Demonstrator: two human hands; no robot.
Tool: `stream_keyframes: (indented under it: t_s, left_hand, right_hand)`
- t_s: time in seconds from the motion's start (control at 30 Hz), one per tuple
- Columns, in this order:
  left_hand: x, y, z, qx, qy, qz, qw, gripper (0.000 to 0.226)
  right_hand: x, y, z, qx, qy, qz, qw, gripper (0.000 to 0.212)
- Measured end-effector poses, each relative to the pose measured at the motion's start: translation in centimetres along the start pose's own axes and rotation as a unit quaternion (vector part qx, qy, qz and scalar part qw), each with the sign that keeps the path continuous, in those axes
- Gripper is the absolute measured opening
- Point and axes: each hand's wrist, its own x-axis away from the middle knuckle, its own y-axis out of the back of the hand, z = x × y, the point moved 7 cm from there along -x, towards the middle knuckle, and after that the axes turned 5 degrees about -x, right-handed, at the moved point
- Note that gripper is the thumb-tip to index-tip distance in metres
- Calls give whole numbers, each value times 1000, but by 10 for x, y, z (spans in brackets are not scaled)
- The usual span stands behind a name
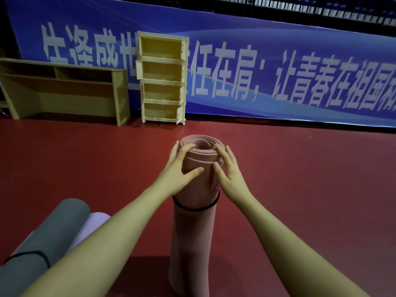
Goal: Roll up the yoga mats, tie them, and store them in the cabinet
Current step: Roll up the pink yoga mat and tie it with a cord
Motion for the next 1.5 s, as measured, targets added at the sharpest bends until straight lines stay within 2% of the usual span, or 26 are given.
stream_keyframes:
  t_s: [0.13,0.23,0.33,0.4,0.43,0.5,0.57,0.67,0.77,0.8,0.9,1.03,1.13,1.23,1.3,1.43,1.5]
  left_hand:
    - [-6,10,-8,15,-16,-65,998,57]
    - [-16,33,-27,36,-45,-137,989,55]
    - [-35,56,-49,-14,-97,-170,980,52]
    - [-36,48,-42,-87,-135,-161,974,44]
    - [-32,36,-30,-115,-137,-144,973,49]
    - [-21,10,-5,-141,-111,-112,977,57]
    - [-20,2,0,-160,-101,-106,976,55]
    - [-27,3,-11,-128,-114,-73,983,57]
    - [-22,-2,-11,-93,-125,-63,986,61]
    - [-19,-6,-8,-74,-107,-52,990,66]
    - [-12,-19,7,6,-10,-16,1000,109]
    - [-4,-25,15,73,4,-34,997,124]
    - [-7,-25,11,38,-14,-39,998,122]
    - [-12,-21,14,0,-22,-63,998,118]
    - [-15,-16,13,-22,-48,-67,996,115]
    - [-25,-9,7,-126,-92,-19,988,91]
    - [-28,-7,4,-194,-112,-31,974,84]
  right_hand:
    - [-5,4,0,-39,0,-38,999,47]
    - [-22,13,18,-46,69,-75,994,49]
    - [-43,24,34,-40,114,-112,986,49]
    - [-39,24,24,-9,131,-114,985,43]
    - [-33,20,11,18,122,-101,987,40]
    - [-18,8,-17,75,79,-74,991,41]
    - [-12,10,-24,116,72,-85,987,42]
    - [-20,29,-5,110,93,-105,984,41]
    - [-28,30,2,126,83,-56,987,44]
    - [-28,25,1,139,73,-36,987,44]
    - [-19,18,5,124,90,-42,987,47]
    - [-7,19,8,120,119,-18,985,44]
    - [-4,25,3,86,125,-7,988,40]
    - [2,25,-6,152,183,-33,971,39]
    - [4,24,-12,156,188,-59,968,40]
    - [5,24,-16,123,174,-117,970,42]
    - [3,25,-18,109,165,-137,971,40]
